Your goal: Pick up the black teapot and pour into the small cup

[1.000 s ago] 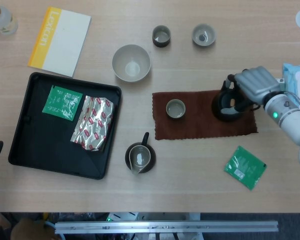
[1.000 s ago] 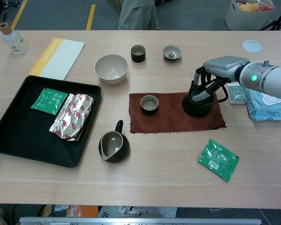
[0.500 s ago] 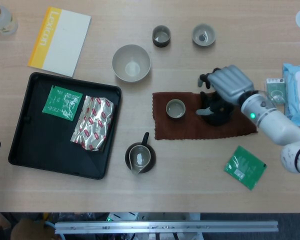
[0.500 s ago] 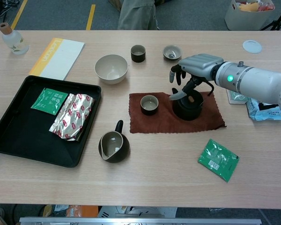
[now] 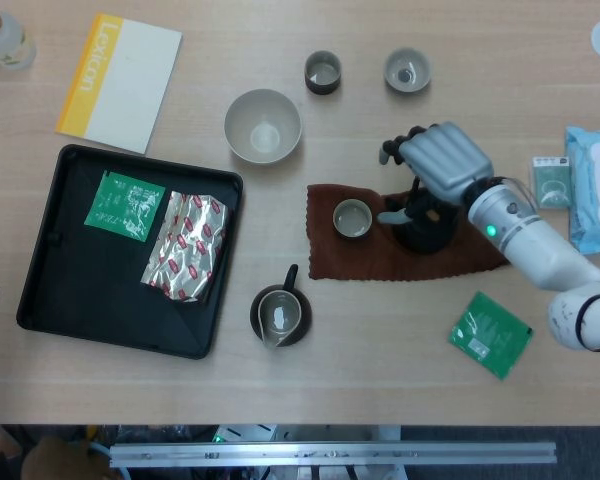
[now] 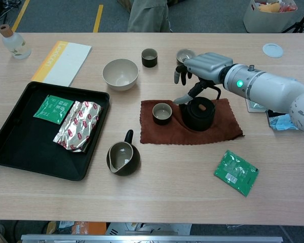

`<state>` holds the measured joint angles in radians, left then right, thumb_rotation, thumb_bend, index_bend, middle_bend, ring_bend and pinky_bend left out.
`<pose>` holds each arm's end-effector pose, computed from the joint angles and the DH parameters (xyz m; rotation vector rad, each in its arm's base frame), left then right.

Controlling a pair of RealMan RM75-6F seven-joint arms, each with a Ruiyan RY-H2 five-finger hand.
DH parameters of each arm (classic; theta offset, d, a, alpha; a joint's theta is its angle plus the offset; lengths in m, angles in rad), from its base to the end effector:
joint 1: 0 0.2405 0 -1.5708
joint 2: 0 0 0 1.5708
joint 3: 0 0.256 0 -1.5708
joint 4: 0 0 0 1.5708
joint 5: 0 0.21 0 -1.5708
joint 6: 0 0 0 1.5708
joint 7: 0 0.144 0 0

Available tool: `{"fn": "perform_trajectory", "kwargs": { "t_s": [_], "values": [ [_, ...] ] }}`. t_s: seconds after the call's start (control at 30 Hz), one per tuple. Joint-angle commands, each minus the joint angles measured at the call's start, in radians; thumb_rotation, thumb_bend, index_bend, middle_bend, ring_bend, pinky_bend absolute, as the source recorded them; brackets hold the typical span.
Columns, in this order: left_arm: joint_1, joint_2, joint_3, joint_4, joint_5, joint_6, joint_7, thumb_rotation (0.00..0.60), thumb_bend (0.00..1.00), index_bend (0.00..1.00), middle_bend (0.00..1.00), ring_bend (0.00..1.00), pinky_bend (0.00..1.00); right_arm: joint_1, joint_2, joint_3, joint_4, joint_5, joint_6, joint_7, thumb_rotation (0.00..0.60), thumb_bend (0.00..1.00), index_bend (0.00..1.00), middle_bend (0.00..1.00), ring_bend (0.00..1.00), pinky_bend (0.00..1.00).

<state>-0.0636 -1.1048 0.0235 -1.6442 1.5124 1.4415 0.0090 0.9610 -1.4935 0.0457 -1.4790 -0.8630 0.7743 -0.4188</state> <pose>-0.3160 0.1575 0.1446 -1.4439 -1.0053 -0.8270 -0.1390 -0.3568 -0.0334 2.0916 -0.9562 0.6457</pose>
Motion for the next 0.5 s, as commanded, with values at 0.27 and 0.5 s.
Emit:
{"fn": "perform_trajectory", "kwargs": {
  "t_s": [0.27, 0.5],
  "values": [
    [-0.005, 0.005, -0.002, -0.009, 0.004, -0.003, 0.006, 0.600, 0.29, 0.11, 0.15, 0.16, 0.17, -0.039, 0.064, -0.010, -0.032, 0.023, 0.022, -0.007, 0.300, 0.02, 0.31, 0.38, 0.29, 0.40],
    [-0.006, -0.002, 0.001, -0.006, 0.008, -0.007, 0.005, 0.600, 0.29, 0.11, 0.15, 0.16, 0.17, -0.040, 0.089, -0.030, -0.016, 0.075, -0.037, -0.007, 0.302, 0.02, 0.31, 0.37, 0.29, 0.40]
  ]
}}
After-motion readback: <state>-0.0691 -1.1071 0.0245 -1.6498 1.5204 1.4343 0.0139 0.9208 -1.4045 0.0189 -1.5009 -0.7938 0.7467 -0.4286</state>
